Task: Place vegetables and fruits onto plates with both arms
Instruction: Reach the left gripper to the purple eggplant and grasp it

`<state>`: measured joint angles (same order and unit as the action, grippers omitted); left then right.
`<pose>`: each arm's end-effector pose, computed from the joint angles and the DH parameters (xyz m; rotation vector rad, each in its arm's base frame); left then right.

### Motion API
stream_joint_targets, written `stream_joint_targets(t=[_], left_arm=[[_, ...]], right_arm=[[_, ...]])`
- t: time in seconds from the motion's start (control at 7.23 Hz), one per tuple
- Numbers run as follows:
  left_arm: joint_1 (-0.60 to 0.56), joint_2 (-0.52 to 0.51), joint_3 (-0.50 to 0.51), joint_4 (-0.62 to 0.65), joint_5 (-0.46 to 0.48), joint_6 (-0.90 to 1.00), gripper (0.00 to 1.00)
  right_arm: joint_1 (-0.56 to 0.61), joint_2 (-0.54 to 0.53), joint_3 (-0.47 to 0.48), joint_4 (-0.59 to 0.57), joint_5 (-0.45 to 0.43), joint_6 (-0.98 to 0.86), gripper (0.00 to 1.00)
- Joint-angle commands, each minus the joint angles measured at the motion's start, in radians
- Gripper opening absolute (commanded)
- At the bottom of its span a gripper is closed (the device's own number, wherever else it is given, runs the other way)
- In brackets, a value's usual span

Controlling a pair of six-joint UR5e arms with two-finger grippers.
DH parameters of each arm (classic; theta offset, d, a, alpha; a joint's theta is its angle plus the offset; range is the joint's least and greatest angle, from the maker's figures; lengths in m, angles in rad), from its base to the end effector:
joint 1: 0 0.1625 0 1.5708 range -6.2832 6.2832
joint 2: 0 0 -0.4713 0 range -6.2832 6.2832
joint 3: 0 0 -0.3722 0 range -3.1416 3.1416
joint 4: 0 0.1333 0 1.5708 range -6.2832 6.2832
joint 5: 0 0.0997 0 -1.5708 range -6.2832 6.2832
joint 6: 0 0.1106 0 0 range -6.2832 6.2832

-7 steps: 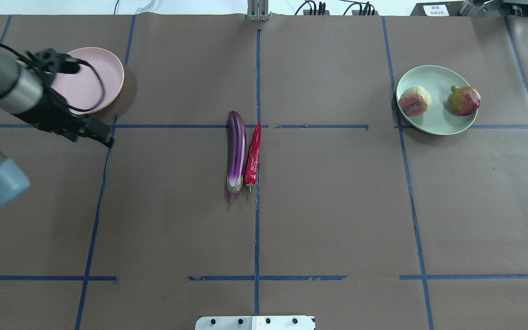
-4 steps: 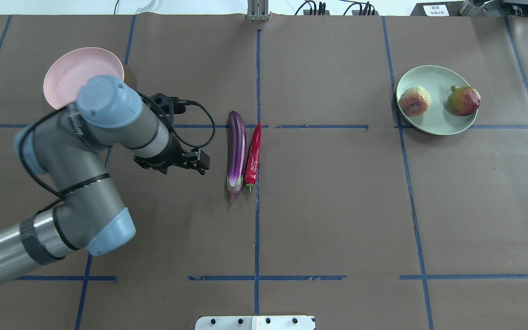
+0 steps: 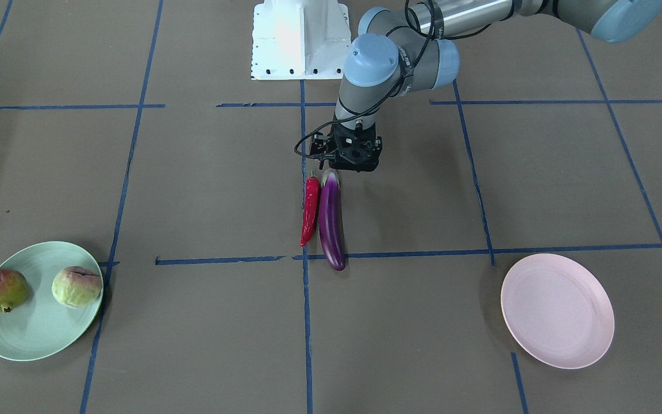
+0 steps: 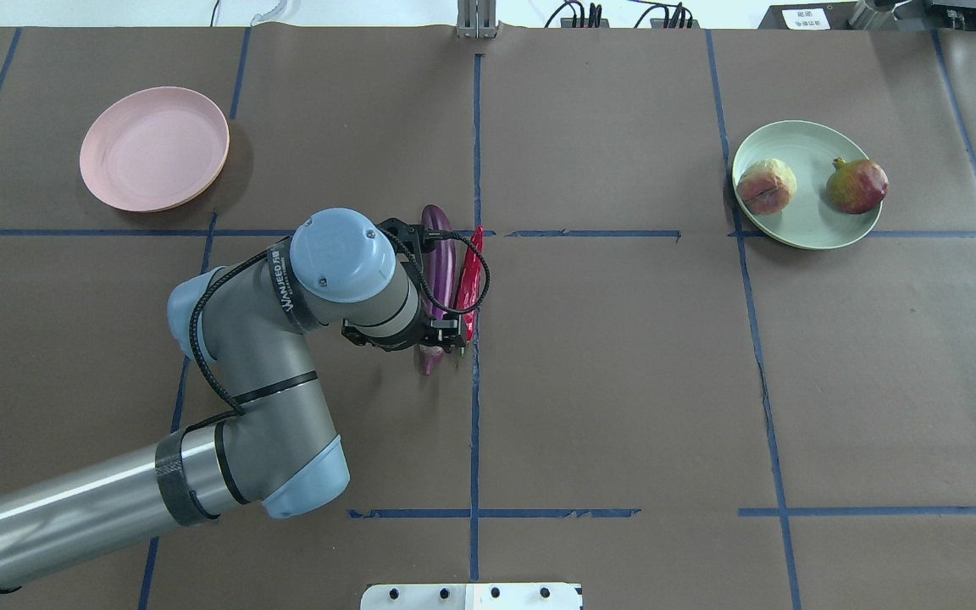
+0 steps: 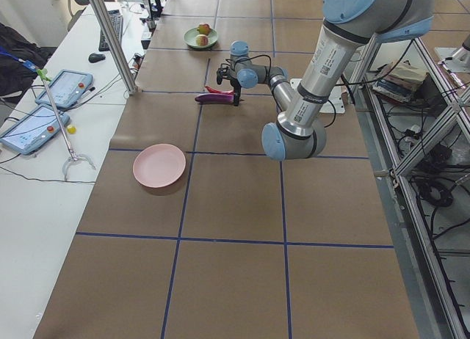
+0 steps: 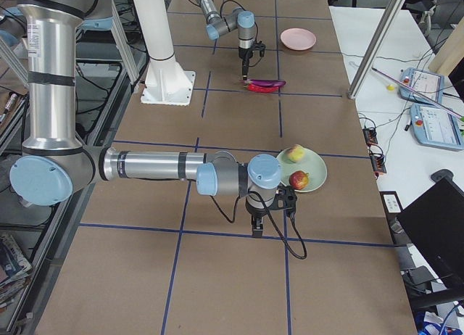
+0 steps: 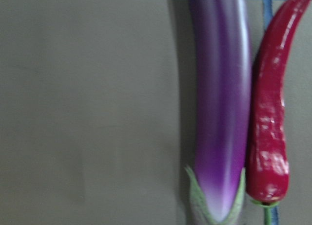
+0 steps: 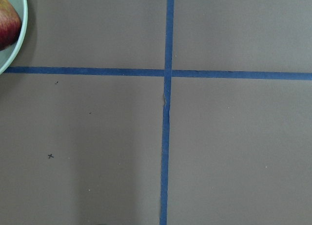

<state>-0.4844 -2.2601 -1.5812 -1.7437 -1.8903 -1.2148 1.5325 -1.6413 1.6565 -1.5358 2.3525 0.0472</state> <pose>0.5992 -0.4267 0.2776 0.0799 0.9109 0.0201 0.0384 -0.4443 0.7004 0.0142 -0.7828 -0.0112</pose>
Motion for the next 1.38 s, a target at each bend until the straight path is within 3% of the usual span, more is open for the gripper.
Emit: stream_joint_targets(t=[0.0,0.42,1.25], left_arm=[[0.003,-0.029,0.05,-0.008,0.002,0.006,0.71],[0.003,-0.026,0.052,-0.01,0.014,0.011,0.59],[0.003,-0.029,0.073,-0.014,0.014,0.012,0.57]], right_arm=[[-0.002,0.0,-0.001,-0.001,0.001,0.0,1.0],[0.0,-0.002,-0.001,0.0,0.001,-0.001,1.0],[0.0,-0.002,-0.001,0.0,0.001,-0.001,1.0]])
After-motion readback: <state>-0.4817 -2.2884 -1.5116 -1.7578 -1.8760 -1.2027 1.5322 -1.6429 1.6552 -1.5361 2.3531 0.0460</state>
